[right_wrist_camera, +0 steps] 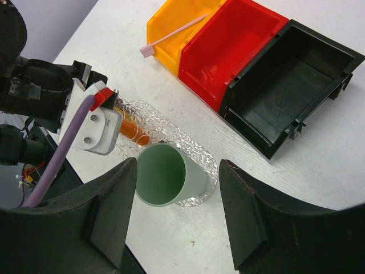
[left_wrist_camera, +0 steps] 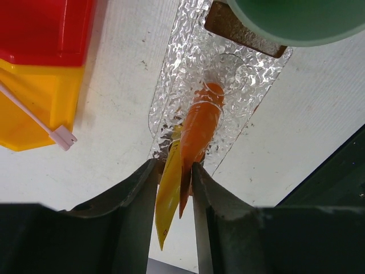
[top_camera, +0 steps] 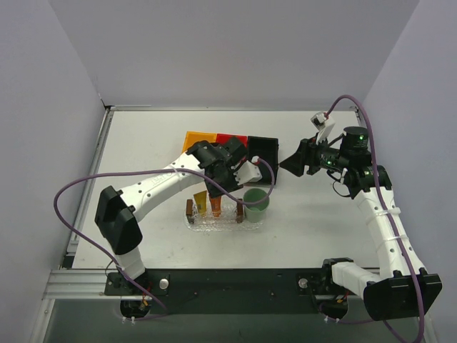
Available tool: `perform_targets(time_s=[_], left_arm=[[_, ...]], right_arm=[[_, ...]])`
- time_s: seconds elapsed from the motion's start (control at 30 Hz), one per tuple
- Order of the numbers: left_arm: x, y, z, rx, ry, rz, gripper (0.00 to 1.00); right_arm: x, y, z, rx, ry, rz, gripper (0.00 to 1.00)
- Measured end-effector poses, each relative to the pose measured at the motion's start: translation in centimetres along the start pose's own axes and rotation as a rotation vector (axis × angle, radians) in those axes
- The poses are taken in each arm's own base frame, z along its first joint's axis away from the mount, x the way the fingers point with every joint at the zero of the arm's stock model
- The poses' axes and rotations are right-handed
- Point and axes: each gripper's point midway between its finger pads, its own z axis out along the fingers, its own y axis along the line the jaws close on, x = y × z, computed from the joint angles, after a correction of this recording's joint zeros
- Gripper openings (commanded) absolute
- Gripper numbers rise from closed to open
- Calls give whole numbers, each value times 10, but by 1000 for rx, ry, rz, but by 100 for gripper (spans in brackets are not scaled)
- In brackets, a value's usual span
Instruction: Prepare toiletry sets of a toothbrush and toothpaste on the tray
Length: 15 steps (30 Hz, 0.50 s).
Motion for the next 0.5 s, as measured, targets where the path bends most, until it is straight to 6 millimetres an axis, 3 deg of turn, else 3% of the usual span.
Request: perform_targets(time_s=[0.27,0.5], left_arm=[[-17,10,-29,-37,-83,-8,49],[-24,36,-82,-123,-237,-68,56]], right_arm=[[2,-1,1,0,4,4,54],[2,-1,1,1,4,4,54]])
